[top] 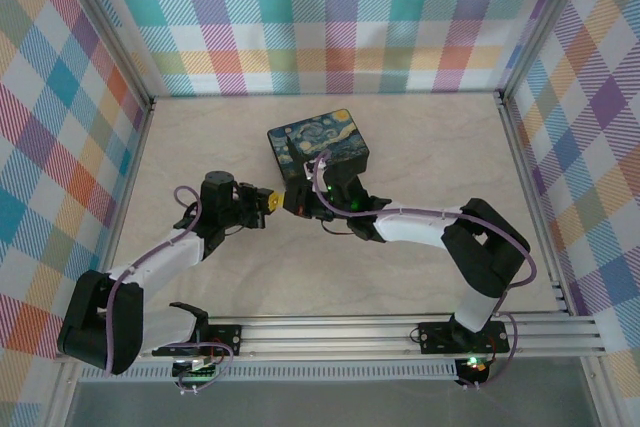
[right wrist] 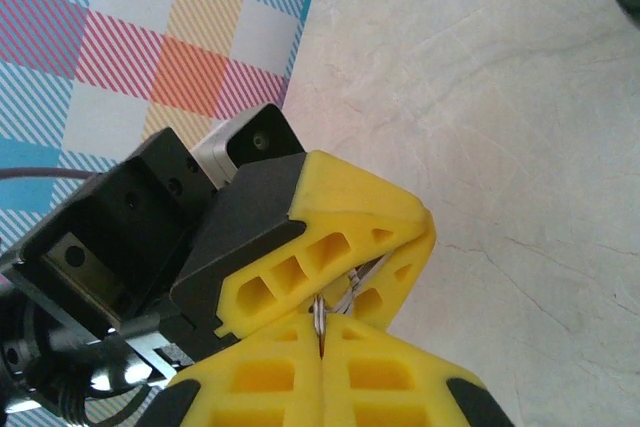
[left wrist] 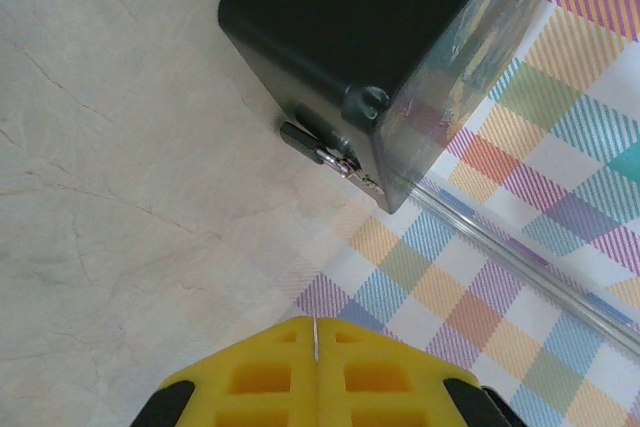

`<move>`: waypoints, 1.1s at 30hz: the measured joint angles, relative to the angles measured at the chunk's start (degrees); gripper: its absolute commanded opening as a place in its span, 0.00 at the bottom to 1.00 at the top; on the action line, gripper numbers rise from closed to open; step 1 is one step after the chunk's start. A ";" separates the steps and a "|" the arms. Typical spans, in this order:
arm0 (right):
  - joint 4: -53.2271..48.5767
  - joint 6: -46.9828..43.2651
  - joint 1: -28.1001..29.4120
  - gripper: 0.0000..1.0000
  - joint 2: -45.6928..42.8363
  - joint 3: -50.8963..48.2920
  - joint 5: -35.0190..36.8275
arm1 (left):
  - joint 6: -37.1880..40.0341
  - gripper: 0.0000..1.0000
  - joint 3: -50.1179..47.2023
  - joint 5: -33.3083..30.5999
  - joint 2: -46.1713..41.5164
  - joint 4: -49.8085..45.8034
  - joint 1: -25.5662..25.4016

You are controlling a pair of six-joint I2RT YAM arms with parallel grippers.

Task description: Unlock the padlock with the key

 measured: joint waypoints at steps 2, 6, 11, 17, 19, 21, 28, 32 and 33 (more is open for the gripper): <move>-0.81 -0.85 0.11 0.30 -0.11 -0.02 0.11 | 4.22 0.00 2.08 -0.02 0.02 -3.82 0.04; -3.65 -3.13 -0.11 0.40 -1.36 -0.87 -0.50 | 16.13 0.00 9.09 0.22 0.02 -9.86 0.20; -6.08 -5.07 -0.15 0.42 -3.39 -1.99 -2.23 | 27.17 0.00 11.52 1.55 0.04 -12.00 0.20; -5.09 -5.09 -0.13 0.41 -4.87 -3.54 -3.41 | 33.62 0.00 11.52 3.08 0.66 -14.32 0.17; -4.50 -5.09 -0.13 0.41 -4.98 -3.54 -3.56 | 35.17 0.00 11.54 3.85 0.76 -14.40 0.11; -3.87 -5.11 -0.13 0.41 -5.07 -3.54 -3.80 | 36.41 0.00 11.80 4.63 0.90 -14.45 0.02; -1.68 -4.87 -0.13 0.41 -5.07 -3.45 -4.24 | 37.86 0.00 12.44 6.47 2.05 -14.16 -0.44; -0.98 -4.42 -0.13 0.41 -5.07 -3.17 -4.22 | 37.83 0.00 12.44 6.97 2.43 -14.10 -0.87; -0.92 -4.39 -0.13 0.41 -5.07 -2.93 -4.20 | 37.83 0.00 12.44 7.10 2.47 -14.08 -0.98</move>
